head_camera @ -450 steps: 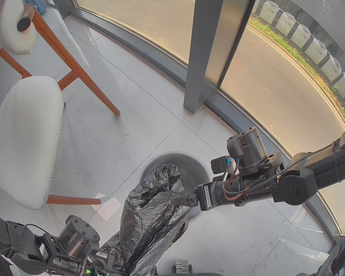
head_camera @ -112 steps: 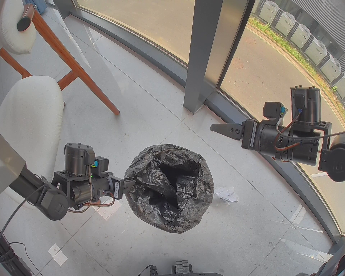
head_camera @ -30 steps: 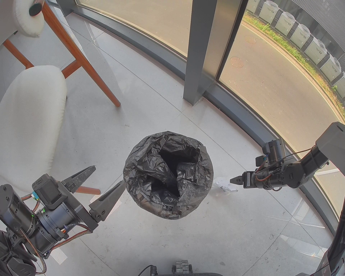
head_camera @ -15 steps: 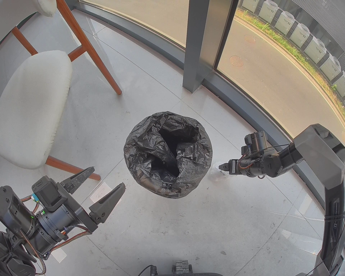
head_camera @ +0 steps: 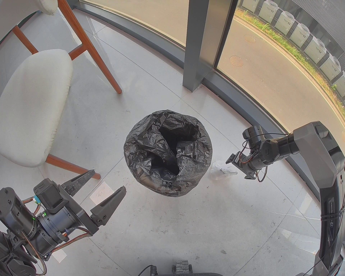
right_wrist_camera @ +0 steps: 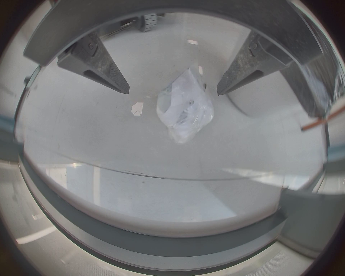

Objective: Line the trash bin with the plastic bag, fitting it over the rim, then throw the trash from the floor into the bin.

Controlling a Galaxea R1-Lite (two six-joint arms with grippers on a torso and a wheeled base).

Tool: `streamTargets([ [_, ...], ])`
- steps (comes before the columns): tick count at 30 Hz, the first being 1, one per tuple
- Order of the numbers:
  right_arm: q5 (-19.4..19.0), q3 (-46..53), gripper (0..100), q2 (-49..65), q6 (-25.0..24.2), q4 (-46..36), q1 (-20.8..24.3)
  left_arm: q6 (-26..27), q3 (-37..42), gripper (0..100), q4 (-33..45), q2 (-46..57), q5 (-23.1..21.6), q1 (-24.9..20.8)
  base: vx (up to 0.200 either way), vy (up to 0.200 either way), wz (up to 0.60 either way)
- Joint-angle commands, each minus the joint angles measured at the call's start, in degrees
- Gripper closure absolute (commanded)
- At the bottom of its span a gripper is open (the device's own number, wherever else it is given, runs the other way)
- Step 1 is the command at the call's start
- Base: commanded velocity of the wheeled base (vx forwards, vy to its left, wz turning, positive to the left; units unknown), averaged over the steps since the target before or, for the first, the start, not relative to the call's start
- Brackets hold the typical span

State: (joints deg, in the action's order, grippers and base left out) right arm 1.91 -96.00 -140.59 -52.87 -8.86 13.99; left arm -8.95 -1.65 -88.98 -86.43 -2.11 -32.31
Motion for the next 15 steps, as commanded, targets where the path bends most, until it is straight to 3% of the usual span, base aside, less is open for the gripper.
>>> streamTargets([
  [1,0.37,-2.88,0,-3.55,-8.56,-1.24,-0.46,0.86,0.06,0,-1.02,-0.93,-0.26,-0.04,0.000,0.000,0.00],
  [5,0.28,-3.05,0,-5.30,-15.77,-0.63,-0.11,0.77,0.06,0,-1.02,-1.99,-0.53,-0.04,0.000,0.000,0.00],
  [15,0.02,-10.87,0,-10.14,-20.08,-1.07,1.39,0.69,0.33,0,-1.02,-2.25,-0.53,-0.04,0.000,0.000,0.00],
])
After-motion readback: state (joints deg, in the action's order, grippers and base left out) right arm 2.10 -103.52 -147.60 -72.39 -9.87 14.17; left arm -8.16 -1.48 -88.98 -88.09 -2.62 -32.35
